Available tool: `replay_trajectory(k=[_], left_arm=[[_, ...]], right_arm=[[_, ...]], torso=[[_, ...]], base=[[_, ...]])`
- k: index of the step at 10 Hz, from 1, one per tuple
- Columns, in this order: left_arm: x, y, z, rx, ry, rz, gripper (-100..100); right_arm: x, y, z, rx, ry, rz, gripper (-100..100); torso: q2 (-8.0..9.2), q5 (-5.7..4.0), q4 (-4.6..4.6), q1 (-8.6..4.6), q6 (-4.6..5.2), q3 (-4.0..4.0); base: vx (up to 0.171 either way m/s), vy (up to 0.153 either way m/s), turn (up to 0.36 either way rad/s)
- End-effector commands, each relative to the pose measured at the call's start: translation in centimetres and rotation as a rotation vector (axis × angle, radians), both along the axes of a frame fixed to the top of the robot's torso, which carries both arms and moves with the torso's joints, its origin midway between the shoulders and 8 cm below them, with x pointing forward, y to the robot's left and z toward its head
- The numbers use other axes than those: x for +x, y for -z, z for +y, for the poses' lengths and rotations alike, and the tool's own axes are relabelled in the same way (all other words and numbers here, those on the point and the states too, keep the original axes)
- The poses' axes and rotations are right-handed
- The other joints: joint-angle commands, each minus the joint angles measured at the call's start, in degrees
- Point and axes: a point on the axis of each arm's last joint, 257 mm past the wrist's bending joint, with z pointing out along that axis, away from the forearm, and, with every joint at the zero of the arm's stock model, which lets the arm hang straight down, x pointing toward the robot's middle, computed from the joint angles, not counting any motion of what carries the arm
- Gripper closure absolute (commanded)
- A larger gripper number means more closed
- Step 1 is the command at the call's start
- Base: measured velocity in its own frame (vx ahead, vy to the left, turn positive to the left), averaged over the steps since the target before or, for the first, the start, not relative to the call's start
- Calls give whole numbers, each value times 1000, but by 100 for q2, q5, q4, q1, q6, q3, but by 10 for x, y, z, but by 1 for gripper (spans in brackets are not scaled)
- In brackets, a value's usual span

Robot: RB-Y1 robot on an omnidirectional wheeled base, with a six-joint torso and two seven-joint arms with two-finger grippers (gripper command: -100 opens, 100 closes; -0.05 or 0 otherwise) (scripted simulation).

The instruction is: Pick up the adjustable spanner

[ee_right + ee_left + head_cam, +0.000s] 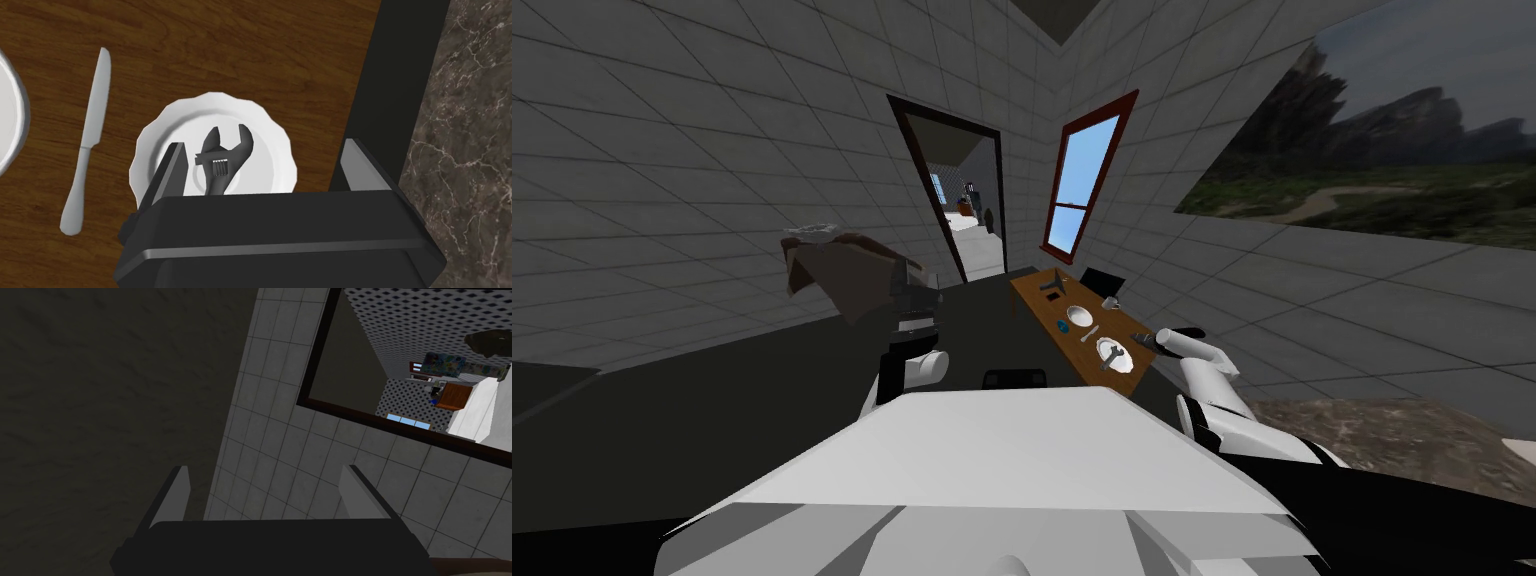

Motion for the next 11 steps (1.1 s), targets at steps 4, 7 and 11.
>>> replay_trajectory(k=[4, 7, 11], left_arm=[[0, 0, 0, 0, 0, 0, 0], [0, 0, 0, 0, 0, 0, 0], [0, 0, 0, 0, 0, 0, 0]], right_arm=[[-25, 31, 13, 134, 135, 33, -100], [-47, 54, 25, 210, 210, 72, -100], [-75, 87, 54, 327, 313, 127, -100]], torso=[[-2, 0, 0, -1, -2, -1], [-1, 0, 0, 0, 1, 0], [-2, -2, -1, -7, 0, -1]], base=[[4, -21, 104], [2, -27, 85], [9, -40, 112]])
